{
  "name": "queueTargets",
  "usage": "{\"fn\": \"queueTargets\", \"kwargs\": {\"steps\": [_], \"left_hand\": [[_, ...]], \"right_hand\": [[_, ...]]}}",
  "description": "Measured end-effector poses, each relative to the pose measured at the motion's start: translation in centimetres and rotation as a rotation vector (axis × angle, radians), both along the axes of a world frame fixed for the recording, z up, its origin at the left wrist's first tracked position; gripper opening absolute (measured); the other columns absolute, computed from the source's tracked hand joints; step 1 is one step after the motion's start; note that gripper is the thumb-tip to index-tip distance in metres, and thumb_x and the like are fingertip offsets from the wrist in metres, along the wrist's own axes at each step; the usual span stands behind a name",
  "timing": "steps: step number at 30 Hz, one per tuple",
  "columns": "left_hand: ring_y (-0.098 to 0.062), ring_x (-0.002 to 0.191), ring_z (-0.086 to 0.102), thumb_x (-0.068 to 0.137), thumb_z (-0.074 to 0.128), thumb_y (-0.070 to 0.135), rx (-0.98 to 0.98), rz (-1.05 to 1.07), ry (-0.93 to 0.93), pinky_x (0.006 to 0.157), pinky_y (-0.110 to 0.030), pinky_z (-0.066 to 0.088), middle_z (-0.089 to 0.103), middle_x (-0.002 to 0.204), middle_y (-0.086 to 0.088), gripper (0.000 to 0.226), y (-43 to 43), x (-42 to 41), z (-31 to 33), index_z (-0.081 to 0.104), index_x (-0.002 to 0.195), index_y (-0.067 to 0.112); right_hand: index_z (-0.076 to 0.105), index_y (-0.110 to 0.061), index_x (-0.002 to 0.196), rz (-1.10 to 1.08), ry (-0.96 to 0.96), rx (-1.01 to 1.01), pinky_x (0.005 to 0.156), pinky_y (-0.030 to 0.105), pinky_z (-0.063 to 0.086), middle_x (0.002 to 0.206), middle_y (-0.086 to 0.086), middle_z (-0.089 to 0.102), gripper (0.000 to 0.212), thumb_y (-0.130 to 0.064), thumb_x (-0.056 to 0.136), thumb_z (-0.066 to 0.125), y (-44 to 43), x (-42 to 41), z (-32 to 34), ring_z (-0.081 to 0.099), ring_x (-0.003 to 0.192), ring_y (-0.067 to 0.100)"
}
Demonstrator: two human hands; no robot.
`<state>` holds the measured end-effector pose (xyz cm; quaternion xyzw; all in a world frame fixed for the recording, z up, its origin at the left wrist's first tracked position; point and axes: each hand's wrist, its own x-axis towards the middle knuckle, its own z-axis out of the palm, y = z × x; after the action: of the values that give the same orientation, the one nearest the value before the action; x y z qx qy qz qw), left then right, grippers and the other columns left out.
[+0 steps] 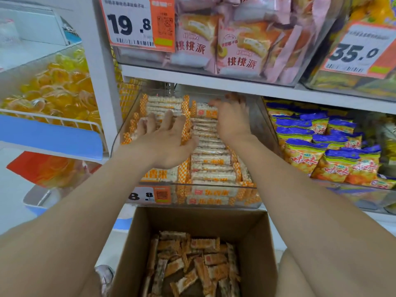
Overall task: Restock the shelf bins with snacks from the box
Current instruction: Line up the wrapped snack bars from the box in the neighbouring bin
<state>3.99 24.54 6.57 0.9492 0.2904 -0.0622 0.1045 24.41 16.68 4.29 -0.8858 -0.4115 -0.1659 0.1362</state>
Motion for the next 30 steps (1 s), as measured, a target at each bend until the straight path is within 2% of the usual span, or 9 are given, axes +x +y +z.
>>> {"fn": "queueTargets", "kwargs": {"steps": [5, 8, 12, 15, 21, 24, 27, 30], "left_hand": [[-0.037, 0.155, -0.029, 0.096, 0.012, 0.082, -0.082, -0.014, 0.058, 0.126, -0.057, -0.014, -0.031, 0.169, 0.005, 0.085, 0.6, -0.1, 0.7, -0.017, 0.163, 0.040], [-0.039, 0.156, -0.027, 0.097, 0.013, 0.080, -0.055, -0.018, 0.042, 0.126, -0.058, -0.013, -0.029, 0.171, 0.003, 0.084, 0.4, -0.2, 0.5, -0.014, 0.164, 0.039], [-0.042, 0.157, -0.021, 0.097, 0.014, 0.080, -0.001, -0.014, 0.002, 0.126, -0.060, -0.011, -0.022, 0.173, 0.000, 0.084, 0.3, 0.0, 0.0, -0.009, 0.165, 0.037], [-0.044, 0.157, -0.017, 0.097, 0.014, 0.080, 0.029, -0.014, -0.019, 0.126, -0.061, -0.009, -0.017, 0.174, -0.001, 0.084, 0.4, 0.1, -0.3, -0.006, 0.166, 0.036], [-0.046, 0.157, -0.015, 0.098, 0.015, 0.078, 0.051, -0.019, -0.024, 0.126, -0.062, -0.007, -0.016, 0.174, -0.004, 0.083, 0.3, 0.0, -0.3, -0.005, 0.166, 0.034], [-0.046, 0.157, -0.014, 0.099, 0.015, 0.078, 0.055, -0.023, -0.028, 0.126, -0.063, -0.006, -0.015, 0.175, -0.004, 0.083, 0.2, -0.1, -0.3, -0.004, 0.166, 0.034], [-0.046, 0.157, -0.014, 0.099, 0.016, 0.077, 0.054, -0.020, -0.028, 0.126, -0.063, -0.006, -0.015, 0.175, -0.005, 0.083, 0.2, 0.0, -0.3, -0.004, 0.166, 0.033], [-0.047, 0.157, -0.014, 0.099, 0.017, 0.078, 0.053, -0.016, -0.032, 0.126, -0.063, -0.006, -0.014, 0.175, -0.005, 0.084, 0.2, 0.1, -0.3, -0.003, 0.166, 0.033]], "right_hand": [[0.052, -0.031, 0.152, 0.016, 0.066, -0.005, 0.108, 0.049, 0.042, 0.143, 0.015, 0.043, 0.084, 0.018, 0.084, 0.048, -0.1, -0.5, -0.2, 0.034, 0.137, 0.039], [0.050, -0.036, 0.152, -0.021, -0.047, -0.025, 0.116, 0.052, 0.036, 0.148, 0.017, 0.042, 0.080, 0.010, 0.087, 0.054, -0.2, -0.6, -0.3, 0.031, 0.141, 0.043], [0.057, -0.027, 0.147, 0.004, -0.086, -0.062, 0.107, 0.049, 0.044, 0.141, 0.017, 0.049, 0.069, 0.006, 0.087, 0.058, 0.2, -1.1, 0.1, 0.038, 0.138, 0.040], [0.060, -0.024, 0.144, 0.017, -0.093, -0.036, 0.106, 0.046, 0.041, 0.137, 0.015, 0.055, 0.069, 0.007, 0.083, 0.060, 0.0, -0.8, -0.1, 0.043, 0.133, 0.038], [0.061, -0.027, 0.139, -0.117, 0.107, 0.093, 0.107, 0.043, 0.030, 0.139, 0.022, 0.048, 0.063, 0.007, 0.086, 0.052, 1.1, -1.6, -0.3, 0.034, 0.134, 0.041], [0.065, -0.023, 0.134, -0.078, 0.208, 0.188, 0.110, 0.040, 0.040, 0.140, 0.021, 0.041, 0.051, 0.005, 0.092, 0.054, 0.9, -1.6, -0.2, 0.045, 0.129, 0.042], [0.070, -0.018, 0.124, -0.004, 0.198, 0.276, 0.107, 0.035, 0.044, 0.138, 0.017, 0.053, 0.042, 0.005, 0.091, 0.056, 0.8, -1.2, -0.3, 0.054, 0.125, 0.036], [0.072, -0.016, 0.126, 0.002, 0.232, 0.279, 0.108, 0.035, 0.047, 0.140, 0.015, 0.055, 0.042, 0.006, 0.094, 0.056, 0.5, -1.0, -0.2, 0.059, 0.124, 0.034]]}}
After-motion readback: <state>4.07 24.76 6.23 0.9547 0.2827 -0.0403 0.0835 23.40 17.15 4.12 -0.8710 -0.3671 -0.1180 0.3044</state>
